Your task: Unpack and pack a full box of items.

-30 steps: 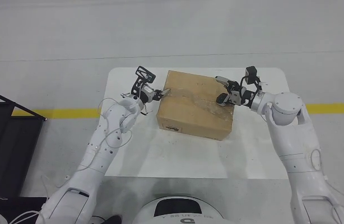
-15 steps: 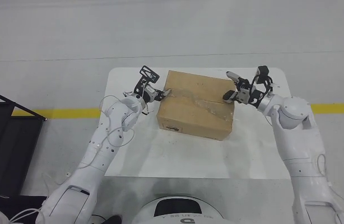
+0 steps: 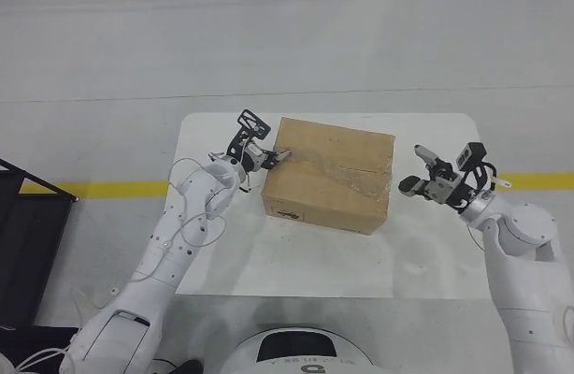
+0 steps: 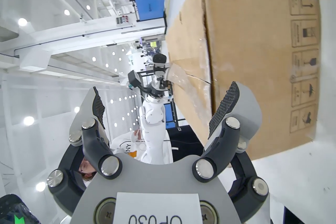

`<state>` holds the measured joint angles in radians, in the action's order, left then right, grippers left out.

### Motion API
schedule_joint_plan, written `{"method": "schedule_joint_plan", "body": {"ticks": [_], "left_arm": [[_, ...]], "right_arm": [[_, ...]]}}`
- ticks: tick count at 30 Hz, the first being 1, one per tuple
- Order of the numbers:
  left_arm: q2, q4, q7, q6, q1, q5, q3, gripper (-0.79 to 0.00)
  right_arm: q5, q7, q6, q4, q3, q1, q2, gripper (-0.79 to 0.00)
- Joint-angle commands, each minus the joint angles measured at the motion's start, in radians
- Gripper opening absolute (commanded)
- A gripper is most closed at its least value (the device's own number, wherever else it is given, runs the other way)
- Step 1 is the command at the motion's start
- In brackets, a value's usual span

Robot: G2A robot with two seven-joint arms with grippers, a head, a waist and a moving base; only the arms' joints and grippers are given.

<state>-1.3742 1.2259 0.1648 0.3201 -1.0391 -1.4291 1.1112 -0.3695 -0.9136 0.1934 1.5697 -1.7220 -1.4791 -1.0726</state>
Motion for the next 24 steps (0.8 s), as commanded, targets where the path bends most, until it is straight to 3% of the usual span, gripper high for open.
{"method": "schedule_joint_plan", "body": {"ticks": [1,7,9,10,13,19,24], "left_arm": [[0.0,0.0,0.0,0.001,0.0,-0.001,0.0,0.0],[0.0,0.0,0.0,0.001,0.0,-0.001,0.0,0.0],[0.0,0.0,0.0,0.001,0.0,-0.001,0.0,0.0],[0.0,0.0,0.0,0.001,0.0,-0.001,0.0,0.0],[0.0,0.0,0.0,0.001,0.0,-0.001,0.0,0.0],[0.0,0.0,0.0,0.001,0.0,-0.001,0.0,0.0],[0.0,0.0,0.0,0.001,0.0,-0.001,0.0,0.0]], "right_arm": [[0.026,-0.01,0.015,0.009,0.002,-0.004,0.004,0.0],[0.108,-0.016,0.044,0.051,0.004,-0.039,0.015,0.0],[0.099,-0.034,0.018,0.054,-0.001,-0.048,0.016,-0.102],[0.092,-0.042,0.003,0.054,-0.005,-0.056,0.017,-0.2],[0.073,-0.069,-0.044,0.058,-0.022,-0.084,0.02,-0.391],[0.07,-0.07,-0.061,0.074,-0.03,-0.112,0.024,-0.511],[0.086,-0.069,-0.05,0.089,-0.018,-0.115,0.028,-0.683]]}}
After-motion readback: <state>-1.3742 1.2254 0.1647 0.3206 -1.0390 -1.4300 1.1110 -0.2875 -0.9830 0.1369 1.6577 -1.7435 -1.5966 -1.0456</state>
